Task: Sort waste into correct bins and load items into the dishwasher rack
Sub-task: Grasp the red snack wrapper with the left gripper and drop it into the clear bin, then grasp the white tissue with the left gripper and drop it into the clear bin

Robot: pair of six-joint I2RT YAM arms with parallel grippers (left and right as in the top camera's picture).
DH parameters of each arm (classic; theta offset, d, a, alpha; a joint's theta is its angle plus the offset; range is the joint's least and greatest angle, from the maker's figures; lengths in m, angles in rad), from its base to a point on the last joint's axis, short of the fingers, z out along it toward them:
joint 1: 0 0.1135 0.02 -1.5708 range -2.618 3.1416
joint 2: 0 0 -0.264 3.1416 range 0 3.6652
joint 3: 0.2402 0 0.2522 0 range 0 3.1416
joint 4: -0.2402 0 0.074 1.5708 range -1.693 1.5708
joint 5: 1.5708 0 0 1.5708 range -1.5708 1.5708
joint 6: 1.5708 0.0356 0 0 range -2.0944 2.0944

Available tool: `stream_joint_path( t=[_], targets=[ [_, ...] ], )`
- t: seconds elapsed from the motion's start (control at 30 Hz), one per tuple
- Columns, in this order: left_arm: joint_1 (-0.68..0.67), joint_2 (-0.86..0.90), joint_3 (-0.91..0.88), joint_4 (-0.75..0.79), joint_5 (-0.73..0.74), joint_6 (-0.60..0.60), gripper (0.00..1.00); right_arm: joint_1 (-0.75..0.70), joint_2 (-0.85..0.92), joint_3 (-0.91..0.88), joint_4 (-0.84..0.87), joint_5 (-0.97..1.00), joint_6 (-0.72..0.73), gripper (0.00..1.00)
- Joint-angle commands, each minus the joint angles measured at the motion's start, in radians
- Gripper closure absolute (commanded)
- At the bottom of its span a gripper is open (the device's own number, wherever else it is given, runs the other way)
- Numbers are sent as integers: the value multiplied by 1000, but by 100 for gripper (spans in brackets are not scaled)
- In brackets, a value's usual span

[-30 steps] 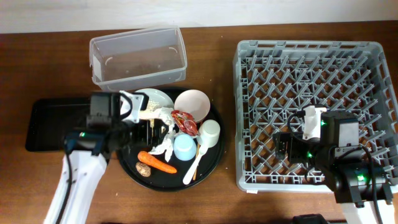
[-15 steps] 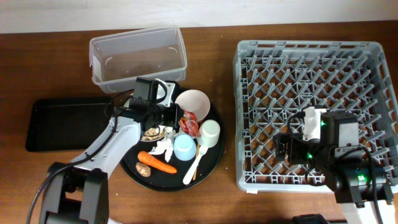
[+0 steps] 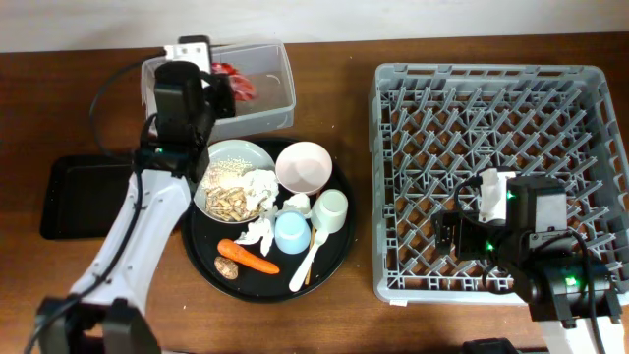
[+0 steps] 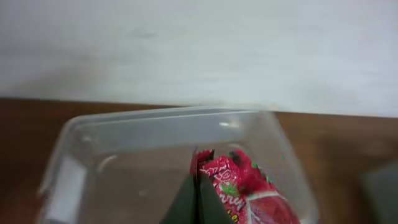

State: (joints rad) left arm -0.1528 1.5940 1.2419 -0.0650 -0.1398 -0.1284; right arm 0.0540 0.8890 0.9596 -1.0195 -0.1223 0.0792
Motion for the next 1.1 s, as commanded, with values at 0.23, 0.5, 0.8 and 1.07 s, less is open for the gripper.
stream_joint_path(
  t=[0.23,0.5,0.8,1.07],
  targets=[
    [87,243,-1,209,-119,67,23,-2,17,19,-10,-9,7,2],
    [66,92,3,17,-73,133,1,-2,52,19,-33,-10,8,2],
    [-42,87,3,-586,254,-7,1,-2,52,19,-48,-9,8,2],
    [-126,90,-55,-764,215,-14,18,-2,52,19,-56,-9,8,2]
  ],
)
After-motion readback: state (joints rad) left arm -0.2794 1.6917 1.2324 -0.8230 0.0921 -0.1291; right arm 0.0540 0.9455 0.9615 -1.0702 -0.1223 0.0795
